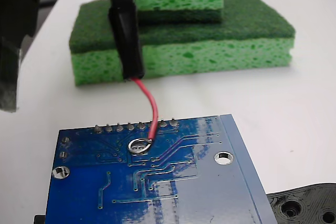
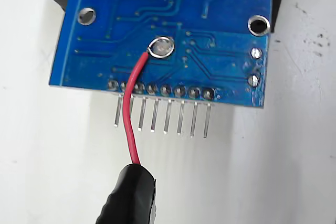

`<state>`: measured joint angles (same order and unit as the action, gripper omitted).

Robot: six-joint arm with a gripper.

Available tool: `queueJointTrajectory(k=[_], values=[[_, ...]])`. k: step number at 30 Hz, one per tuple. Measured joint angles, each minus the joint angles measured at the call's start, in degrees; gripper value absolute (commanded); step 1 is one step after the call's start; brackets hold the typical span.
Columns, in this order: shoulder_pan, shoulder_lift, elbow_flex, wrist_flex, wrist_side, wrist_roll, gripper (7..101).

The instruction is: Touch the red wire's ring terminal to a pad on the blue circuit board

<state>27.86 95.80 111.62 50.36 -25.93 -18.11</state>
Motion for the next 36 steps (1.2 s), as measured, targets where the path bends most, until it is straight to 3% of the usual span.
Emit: queueJointTrajectory(k=[20,28,36], values=[[0.7,0.18,-0.79,0.88,-1.41,-1.05,100.3],[-2.29,11.43,0.0,0.62,-2.9,2.46,100.3],[-7.56,26.19,16.44,-8.96,1.32,9.05,100.3]])
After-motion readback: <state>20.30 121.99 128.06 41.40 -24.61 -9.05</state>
